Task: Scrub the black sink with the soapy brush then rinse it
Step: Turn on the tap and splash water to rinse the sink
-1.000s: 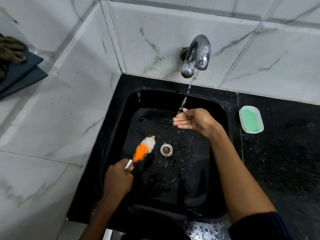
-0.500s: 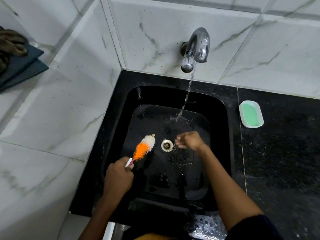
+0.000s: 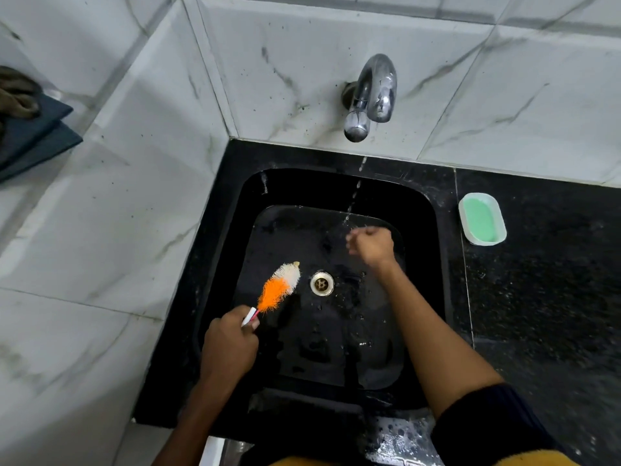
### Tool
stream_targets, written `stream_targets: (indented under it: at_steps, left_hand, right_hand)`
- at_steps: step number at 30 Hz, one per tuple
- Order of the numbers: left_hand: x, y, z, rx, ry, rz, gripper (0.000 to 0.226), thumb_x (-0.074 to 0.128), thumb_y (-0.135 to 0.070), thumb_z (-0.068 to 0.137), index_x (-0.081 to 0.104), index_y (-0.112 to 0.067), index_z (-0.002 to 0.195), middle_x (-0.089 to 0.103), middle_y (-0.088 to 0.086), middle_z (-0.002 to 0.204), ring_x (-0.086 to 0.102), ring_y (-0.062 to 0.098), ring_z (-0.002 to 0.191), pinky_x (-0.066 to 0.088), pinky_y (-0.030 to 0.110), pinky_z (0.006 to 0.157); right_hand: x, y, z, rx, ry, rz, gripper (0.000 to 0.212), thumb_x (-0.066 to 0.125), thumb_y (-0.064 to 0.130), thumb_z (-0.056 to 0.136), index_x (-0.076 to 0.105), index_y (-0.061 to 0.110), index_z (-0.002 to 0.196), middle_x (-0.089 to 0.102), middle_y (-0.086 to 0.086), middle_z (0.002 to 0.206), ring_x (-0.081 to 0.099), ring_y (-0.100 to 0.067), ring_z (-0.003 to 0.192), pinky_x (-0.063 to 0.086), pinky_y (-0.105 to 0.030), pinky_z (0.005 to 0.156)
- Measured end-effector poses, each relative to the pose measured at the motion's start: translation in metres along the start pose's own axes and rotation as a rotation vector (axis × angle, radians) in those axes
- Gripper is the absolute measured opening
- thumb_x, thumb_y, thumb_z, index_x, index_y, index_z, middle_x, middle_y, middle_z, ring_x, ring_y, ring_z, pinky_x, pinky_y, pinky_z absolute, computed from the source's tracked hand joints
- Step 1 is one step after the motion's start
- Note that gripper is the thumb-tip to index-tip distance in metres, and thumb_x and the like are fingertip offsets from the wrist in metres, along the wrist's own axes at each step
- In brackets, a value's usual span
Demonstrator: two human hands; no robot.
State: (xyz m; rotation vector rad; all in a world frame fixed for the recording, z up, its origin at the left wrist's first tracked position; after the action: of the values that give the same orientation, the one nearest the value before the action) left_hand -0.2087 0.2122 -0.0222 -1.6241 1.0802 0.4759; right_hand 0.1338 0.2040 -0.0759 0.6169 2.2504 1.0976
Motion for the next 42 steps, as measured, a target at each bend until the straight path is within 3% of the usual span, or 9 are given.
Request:
stream_targets:
  at_steps: [7, 11, 16, 24, 29, 32, 36, 39, 42]
  left_hand:
    - [0.002, -0.005, 0.004, -0.026, 0.002, -0.028, 0.023, 0.061, -0.011, 0.093, 0.063, -0.020, 0.073, 0.063, 0.002, 0.058, 0.062, 0.020, 0.056, 0.052, 0.039, 0.055]
    - [0.000, -0.005, 0.008, -0.044, 0.002, -0.027, 0.021, 0.061, -0.012, 0.093, 0.063, -0.021, 0.074, 0.064, 0.002, 0.059, 0.063, 0.019, 0.058, 0.053, 0.038, 0.057]
    - [-0.005, 0.003, 0.014, -0.083, -0.011, -0.060, 0.020, 0.062, -0.008, 0.091, 0.066, -0.021, 0.076, 0.063, 0.003, 0.058, 0.063, 0.022, 0.056, 0.053, 0.040, 0.056]
    - [-0.009, 0.008, 0.016, -0.104, -0.027, -0.050, 0.019, 0.064, -0.005, 0.088, 0.066, -0.021, 0.077, 0.063, 0.003, 0.060, 0.063, 0.022, 0.058, 0.050, 0.033, 0.055]
    - [-0.008, 0.009, 0.011, -0.120, -0.030, -0.060, 0.022, 0.062, -0.003, 0.088, 0.066, -0.021, 0.076, 0.064, 0.004, 0.060, 0.063, 0.021, 0.059, 0.047, 0.031, 0.055]
    - [-0.008, 0.009, 0.007, -0.119, -0.029, -0.066, 0.022, 0.061, -0.004, 0.090, 0.067, -0.020, 0.076, 0.064, 0.004, 0.060, 0.063, 0.021, 0.059, 0.050, 0.033, 0.056]
    - [-0.010, 0.015, 0.004, -0.131, -0.038, -0.075, 0.022, 0.061, -0.006, 0.091, 0.066, -0.020, 0.076, 0.065, 0.004, 0.059, 0.064, 0.022, 0.059, 0.054, 0.038, 0.059]
    - [-0.011, 0.018, 0.002, -0.139, -0.041, -0.074, 0.021, 0.060, -0.006, 0.089, 0.064, -0.020, 0.074, 0.064, 0.004, 0.060, 0.063, 0.024, 0.060, 0.056, 0.043, 0.060]
    - [-0.009, 0.020, -0.002, -0.148, -0.033, -0.085, 0.021, 0.060, -0.005, 0.088, 0.063, -0.020, 0.074, 0.063, 0.005, 0.061, 0.063, 0.024, 0.059, 0.054, 0.042, 0.059]
  right_hand:
    - [0.020, 0.153, 0.035, -0.048, 0.309, 0.572, 0.017, 0.044, 0.012, 0.092, 0.060, 0.007, 0.097, 0.063, -0.018, 0.102, 0.064, -0.027, 0.092, 0.056, -0.034, 0.077]
    - [0.034, 0.190, 0.049, -0.022, 0.339, 0.613, 0.017, 0.044, 0.015, 0.096, 0.058, 0.005, 0.093, 0.062, -0.012, 0.077, 0.068, -0.024, 0.070, 0.056, -0.031, 0.060]
    - [0.032, 0.190, 0.059, -0.111, 0.358, 0.361, 0.017, 0.068, 0.022, 0.084, 0.055, 0.013, 0.078, 0.054, -0.007, 0.070, 0.051, -0.016, 0.051, 0.043, -0.026, 0.049]
    - [0.027, 0.192, 0.059, -0.168, 0.280, 0.184, 0.025, 0.067, 0.027, 0.081, 0.051, 0.016, 0.066, 0.049, -0.002, 0.056, 0.040, -0.016, 0.043, 0.031, -0.023, 0.044]
    - [0.011, 0.207, 0.049, -0.372, 0.022, -0.134, 0.023, 0.064, 0.035, 0.070, 0.048, 0.020, 0.063, 0.052, 0.002, 0.058, 0.046, -0.017, 0.050, 0.041, -0.027, 0.048]
    - [0.011, 0.207, 0.044, -0.436, 0.029, -0.134, 0.025, 0.066, 0.038, 0.074, 0.051, 0.020, 0.064, 0.056, 0.000, 0.059, 0.052, -0.016, 0.052, 0.045, -0.029, 0.050]
    - [0.029, 0.160, 0.045, -0.251, 0.220, -0.049, 0.016, 0.071, 0.025, 0.081, 0.063, 0.012, 0.078, 0.058, -0.004, 0.066, 0.053, -0.013, 0.055, 0.045, -0.025, 0.050]
    - [0.056, 0.081, 0.037, 0.117, 0.416, 0.119, 0.020, 0.051, 0.017, 0.096, 0.061, 0.009, 0.080, 0.054, -0.004, 0.068, 0.050, -0.012, 0.056, 0.039, -0.021, 0.049]
    - [0.069, 0.019, 0.025, 0.426, 0.383, 0.459, 0.034, 0.040, 0.023, 0.102, 0.056, 0.010, 0.075, 0.052, -0.004, 0.065, 0.045, -0.012, 0.052, 0.036, -0.021, 0.047]
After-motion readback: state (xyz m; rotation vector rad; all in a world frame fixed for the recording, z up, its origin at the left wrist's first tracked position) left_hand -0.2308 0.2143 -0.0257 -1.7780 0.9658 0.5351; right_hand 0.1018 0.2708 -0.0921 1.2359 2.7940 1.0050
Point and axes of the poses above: each hand's wrist, its own z-axis towards the middle knuckle, its own x-axis out of the palm, y = z × x, the point moved 9 cm from there along z, towards the middle knuckle
